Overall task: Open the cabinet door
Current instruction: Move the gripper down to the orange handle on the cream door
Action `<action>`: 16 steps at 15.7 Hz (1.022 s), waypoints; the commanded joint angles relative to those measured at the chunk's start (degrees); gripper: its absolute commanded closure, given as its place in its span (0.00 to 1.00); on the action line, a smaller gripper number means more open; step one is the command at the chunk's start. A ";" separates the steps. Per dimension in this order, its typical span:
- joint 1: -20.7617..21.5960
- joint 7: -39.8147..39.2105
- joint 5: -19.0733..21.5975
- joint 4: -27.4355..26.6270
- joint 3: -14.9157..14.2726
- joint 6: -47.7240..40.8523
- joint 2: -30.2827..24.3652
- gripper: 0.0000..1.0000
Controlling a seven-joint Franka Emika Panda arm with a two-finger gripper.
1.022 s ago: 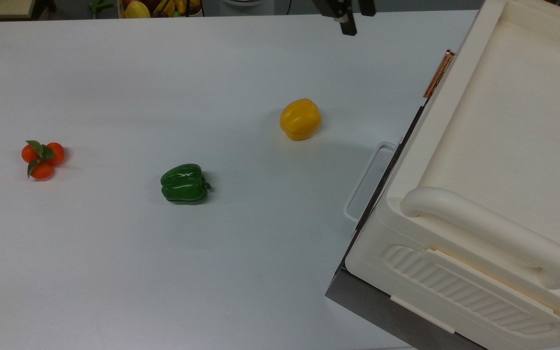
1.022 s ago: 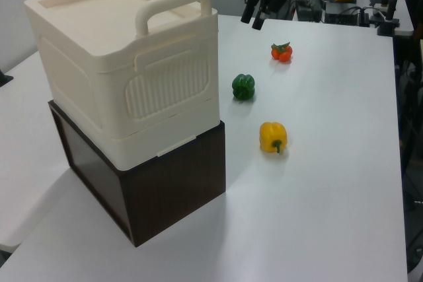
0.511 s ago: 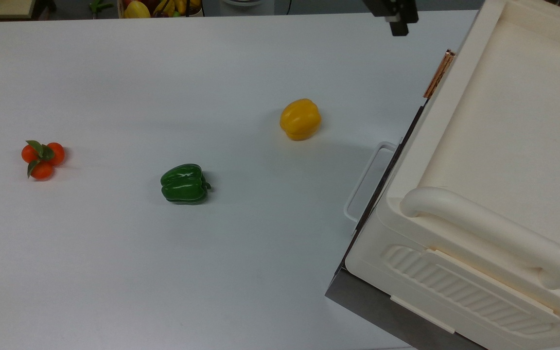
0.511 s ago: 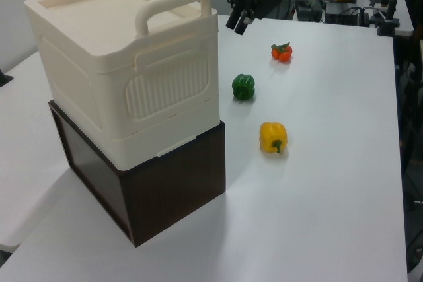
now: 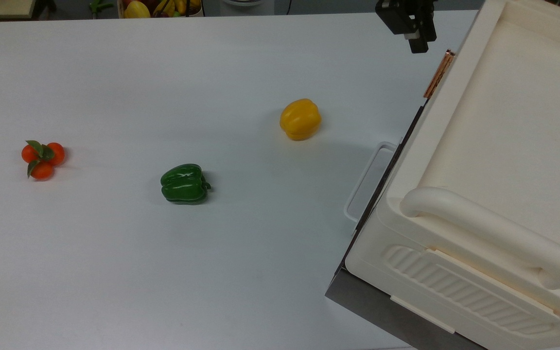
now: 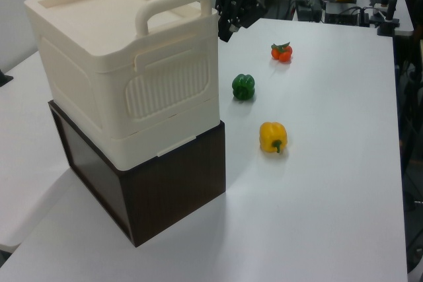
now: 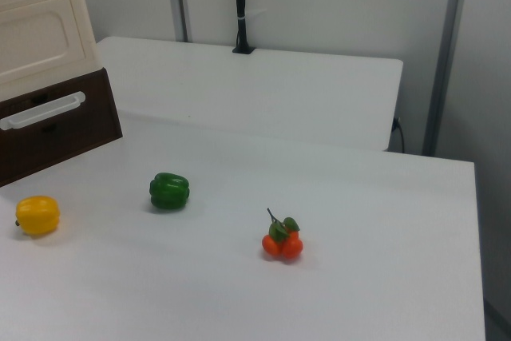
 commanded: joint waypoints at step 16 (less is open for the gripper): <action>2.28 -1.04 -1.70 -1.68 1.44 9.18 3.02 0.90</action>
